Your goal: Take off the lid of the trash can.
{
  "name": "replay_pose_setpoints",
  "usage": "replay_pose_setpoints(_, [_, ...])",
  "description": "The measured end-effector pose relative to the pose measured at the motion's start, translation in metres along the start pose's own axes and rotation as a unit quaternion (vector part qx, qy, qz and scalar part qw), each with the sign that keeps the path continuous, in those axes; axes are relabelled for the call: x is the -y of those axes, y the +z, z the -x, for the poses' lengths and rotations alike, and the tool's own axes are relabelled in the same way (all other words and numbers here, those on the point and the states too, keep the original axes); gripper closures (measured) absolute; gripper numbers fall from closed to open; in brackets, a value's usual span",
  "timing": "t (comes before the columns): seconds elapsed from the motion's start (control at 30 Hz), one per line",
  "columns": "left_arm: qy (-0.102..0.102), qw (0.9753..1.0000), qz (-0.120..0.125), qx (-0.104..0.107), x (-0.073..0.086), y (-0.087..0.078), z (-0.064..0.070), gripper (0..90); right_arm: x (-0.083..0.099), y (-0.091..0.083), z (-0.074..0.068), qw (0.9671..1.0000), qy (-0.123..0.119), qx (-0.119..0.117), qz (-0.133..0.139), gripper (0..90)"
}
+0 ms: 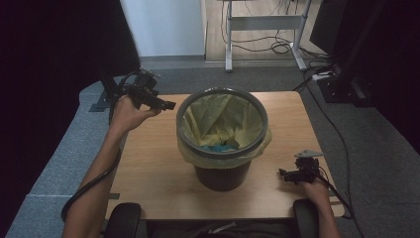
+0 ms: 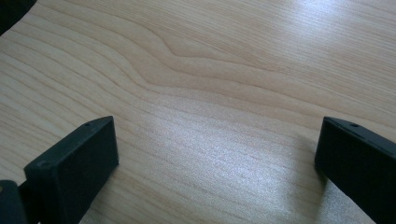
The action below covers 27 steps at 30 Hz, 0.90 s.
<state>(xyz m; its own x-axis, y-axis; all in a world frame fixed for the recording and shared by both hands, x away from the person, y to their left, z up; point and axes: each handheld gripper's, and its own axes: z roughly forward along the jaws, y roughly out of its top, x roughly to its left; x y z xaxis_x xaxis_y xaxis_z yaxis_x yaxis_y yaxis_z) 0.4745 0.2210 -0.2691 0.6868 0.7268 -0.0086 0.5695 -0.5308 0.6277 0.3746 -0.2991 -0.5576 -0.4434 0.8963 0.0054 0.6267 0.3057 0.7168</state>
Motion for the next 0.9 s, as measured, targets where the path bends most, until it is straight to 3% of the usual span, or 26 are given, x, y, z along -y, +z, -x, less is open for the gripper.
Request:
replay_pose_setpoints(0.43, [0.007, 0.9999, 0.005, 0.012, -0.031, -0.004, 0.014, 14.5, 0.0, 0.0, 0.0, 1.0, -0.001, -0.001, 0.0, 0.0])
replay_pose_setpoints(0.8, [0.022, 0.9995, -0.008, 0.019, -0.048, 0.014, 0.029, 23.9, 0.0, 0.0, 0.0, 1.0, -0.002, -0.002, 0.0, 0.0])
replay_pose_setpoints(0.9, [0.027, 0.9994, -0.015, 0.018, -0.051, 0.02, 0.033, 30.2, 0.0, 0.0, 0.0, 1.0, -0.002, -0.002, 0.0, 0.0])
